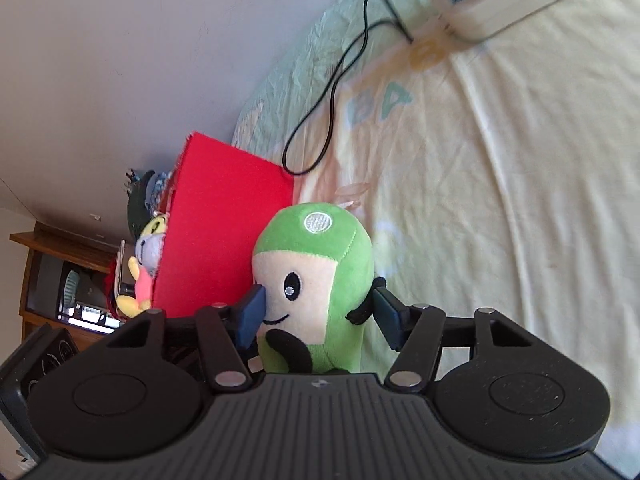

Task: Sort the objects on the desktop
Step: 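Grasp the green plush with the right gripper, then lift and carry the green plush in the right gripper over the box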

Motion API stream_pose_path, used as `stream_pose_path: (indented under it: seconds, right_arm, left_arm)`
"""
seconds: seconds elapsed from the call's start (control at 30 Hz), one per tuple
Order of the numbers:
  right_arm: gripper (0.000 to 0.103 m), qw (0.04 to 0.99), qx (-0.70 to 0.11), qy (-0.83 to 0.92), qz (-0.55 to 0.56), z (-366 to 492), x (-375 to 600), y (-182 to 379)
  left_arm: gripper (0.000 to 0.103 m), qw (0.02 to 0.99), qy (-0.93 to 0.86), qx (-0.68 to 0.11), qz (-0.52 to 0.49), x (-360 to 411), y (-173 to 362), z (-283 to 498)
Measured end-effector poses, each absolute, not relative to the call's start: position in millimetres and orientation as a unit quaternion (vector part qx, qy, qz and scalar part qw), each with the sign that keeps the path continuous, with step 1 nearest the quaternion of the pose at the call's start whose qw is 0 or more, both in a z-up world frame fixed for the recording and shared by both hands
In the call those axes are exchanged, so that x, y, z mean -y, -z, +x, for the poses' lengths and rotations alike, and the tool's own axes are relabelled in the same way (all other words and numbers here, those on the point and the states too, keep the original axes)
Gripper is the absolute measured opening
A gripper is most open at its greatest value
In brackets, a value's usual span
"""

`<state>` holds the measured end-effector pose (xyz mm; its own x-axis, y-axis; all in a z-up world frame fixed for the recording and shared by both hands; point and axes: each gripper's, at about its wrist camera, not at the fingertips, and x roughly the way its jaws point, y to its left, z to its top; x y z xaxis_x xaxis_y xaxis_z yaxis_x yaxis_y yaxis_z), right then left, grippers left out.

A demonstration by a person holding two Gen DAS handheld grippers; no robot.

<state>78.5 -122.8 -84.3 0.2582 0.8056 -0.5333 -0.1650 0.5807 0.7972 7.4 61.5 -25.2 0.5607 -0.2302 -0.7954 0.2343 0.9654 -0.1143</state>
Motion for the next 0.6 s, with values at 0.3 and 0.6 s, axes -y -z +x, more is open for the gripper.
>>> stream_pose_path:
  seconds: [0.3, 0.6]
  right_arm:
    - [0.062, 0.792, -0.410, -0.337, 0.301, 41.7, 130.0, 22.2]
    - [0.062, 0.850, -0.302, -0.373, 0.218, 24.7, 40.7, -44.1]
  left_arm:
    - [0.071, 0.917, 0.153, -0.366, 0.036, -61.1, -30.5, -16.9]
    - [0.072, 0.950, 0.125, -0.283, 0.034, -144.5, -84.1, -37.5]
